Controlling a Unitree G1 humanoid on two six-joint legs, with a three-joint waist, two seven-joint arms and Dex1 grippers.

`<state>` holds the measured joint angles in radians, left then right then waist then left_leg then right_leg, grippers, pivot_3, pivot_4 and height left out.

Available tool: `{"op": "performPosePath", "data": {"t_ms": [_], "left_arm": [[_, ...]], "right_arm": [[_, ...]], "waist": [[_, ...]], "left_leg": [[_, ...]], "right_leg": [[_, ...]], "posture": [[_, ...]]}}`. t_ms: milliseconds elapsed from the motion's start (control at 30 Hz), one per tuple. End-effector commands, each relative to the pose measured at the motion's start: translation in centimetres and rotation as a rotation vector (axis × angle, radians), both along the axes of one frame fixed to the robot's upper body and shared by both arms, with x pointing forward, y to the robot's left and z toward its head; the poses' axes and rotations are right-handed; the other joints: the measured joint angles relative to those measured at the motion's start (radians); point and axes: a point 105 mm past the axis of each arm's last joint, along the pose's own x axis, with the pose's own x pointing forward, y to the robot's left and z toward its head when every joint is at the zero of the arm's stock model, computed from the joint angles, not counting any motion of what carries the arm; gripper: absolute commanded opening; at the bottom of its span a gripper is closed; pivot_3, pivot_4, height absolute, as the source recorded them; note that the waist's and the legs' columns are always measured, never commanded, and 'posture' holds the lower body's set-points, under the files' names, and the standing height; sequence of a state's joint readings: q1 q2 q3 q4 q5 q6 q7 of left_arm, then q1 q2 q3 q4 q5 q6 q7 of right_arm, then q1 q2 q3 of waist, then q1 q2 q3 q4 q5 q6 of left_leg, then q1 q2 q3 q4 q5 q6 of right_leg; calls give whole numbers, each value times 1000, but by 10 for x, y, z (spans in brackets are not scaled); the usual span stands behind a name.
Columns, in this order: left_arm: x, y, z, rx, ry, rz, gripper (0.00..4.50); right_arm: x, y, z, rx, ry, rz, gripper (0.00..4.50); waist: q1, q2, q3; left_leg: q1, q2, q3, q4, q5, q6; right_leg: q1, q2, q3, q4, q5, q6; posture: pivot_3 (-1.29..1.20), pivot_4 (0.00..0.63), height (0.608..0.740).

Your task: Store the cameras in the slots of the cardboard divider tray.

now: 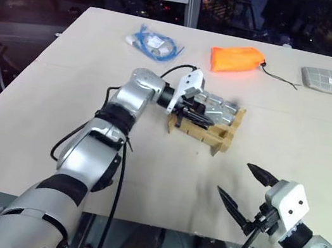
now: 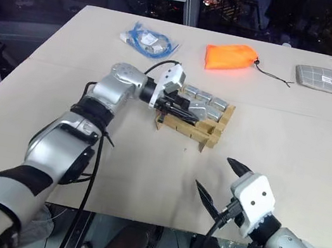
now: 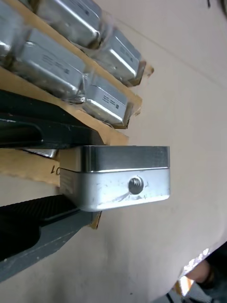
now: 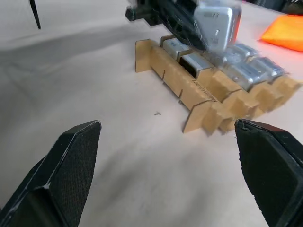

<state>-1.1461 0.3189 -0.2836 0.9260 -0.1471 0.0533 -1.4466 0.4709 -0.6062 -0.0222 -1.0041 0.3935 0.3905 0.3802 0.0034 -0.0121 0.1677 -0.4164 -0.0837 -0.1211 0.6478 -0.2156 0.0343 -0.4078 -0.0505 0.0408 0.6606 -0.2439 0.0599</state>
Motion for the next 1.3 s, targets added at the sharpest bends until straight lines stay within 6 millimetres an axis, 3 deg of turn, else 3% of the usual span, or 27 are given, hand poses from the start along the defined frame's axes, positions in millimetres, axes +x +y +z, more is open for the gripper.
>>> {"op": "performPosePath", "data": {"t_ms": [33, 267, 767, 933, 1033, 1200, 1300], "left_arm": [[1, -10, 9, 36, -71, -57, 843], [7, -16, -4, 127, -119, -52, 843], [15, -10, -8, 193, -137, 0, 843], [19, -12, 2, 155, -166, 25, 2910], [17, -15, 32, 31, -158, 11, 4437], [15, -6, 78, -172, -144, 45, 4437], [16, 15, 101, -328, -159, 147, 4437]], "right_arm": [[-7, -5, 28, 51, -138, -19, 4500], [-9, -8, 33, 72, -161, -37, 4500], [-11, -6, 38, 103, -162, -28, 4500], [-11, -6, 37, 100, -158, -28, 4500], [-12, -6, 36, 98, -149, -26, 4500], [-10, -4, 33, 93, -119, -13, 4500], [-7, -3, 29, 86, -89, -12, 4500]], "waist": [[-1, 0, 0], [-13, -1, 0], [-16, -1, 1], [-16, -1, 1], [-16, -1, 1], [-18, -2, 1], [-20, -2, 1]], "left_leg": [[0, 0, 0, 0, 0, 0], [0, 0, 0, 1, 0, 0], [1, 0, 0, 3, 0, 1], [1, 0, 0, 3, 0, 1], [1, 0, 0, 4, 0, 1], [1, 0, 0, 4, 0, 1], [1, 1, 0, 4, 0, 1]], "right_leg": [[0, 0, 0, 0, 0, 0], [0, 0, 0, 1, 0, 0], [1, 1, 0, 2, 0, 1], [2, 1, 0, 2, 0, 1], [2, 1, 0, 2, 0, 1], [2, 1, 0, 3, 0, 1], [2, 1, 0, 3, 0, 0]], "posture": [[0, 150, 740], [0, 150, 740], [0, 150, 740], [0, 150, 740], [0, 150, 740], [0, 150, 740], [0, 150, 740]]}}
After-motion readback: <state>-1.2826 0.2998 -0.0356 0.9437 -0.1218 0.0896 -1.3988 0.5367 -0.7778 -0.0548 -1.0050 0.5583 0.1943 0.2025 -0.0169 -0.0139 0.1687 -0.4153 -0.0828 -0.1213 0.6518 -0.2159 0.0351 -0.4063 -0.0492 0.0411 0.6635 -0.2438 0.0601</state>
